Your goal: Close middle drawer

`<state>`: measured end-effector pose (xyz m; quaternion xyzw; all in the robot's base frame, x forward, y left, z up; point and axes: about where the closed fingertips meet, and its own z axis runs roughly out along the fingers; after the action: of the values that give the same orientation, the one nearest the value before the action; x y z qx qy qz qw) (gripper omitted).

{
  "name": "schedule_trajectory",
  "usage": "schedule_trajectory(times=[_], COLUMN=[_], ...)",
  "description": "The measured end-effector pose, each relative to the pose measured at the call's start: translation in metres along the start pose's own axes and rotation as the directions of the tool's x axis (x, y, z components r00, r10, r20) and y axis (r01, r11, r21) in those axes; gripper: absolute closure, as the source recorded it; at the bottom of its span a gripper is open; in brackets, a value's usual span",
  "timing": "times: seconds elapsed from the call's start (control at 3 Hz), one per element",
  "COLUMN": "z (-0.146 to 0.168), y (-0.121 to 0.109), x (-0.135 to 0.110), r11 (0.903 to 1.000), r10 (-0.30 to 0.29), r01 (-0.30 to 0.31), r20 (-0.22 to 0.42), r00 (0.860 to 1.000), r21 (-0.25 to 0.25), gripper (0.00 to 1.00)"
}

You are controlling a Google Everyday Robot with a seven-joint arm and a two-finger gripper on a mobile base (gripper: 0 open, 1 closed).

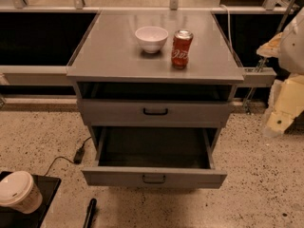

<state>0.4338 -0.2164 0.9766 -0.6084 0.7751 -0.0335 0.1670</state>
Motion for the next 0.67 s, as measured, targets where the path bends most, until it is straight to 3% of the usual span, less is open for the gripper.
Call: schedule_trajectory(times=[0.33, 0.67], z=[0.014, 0.078], y=[0.024, 0.066], x=[0.020, 0.063], r11=[0.9999, 0.9968], r10=[-0.009, 0.053], r01=[0.009, -0.039], r20=[0.075, 0.222], r00=[0.997, 0.974], r21=[-0.006, -0.070], gripper=[0.00, 0.00])
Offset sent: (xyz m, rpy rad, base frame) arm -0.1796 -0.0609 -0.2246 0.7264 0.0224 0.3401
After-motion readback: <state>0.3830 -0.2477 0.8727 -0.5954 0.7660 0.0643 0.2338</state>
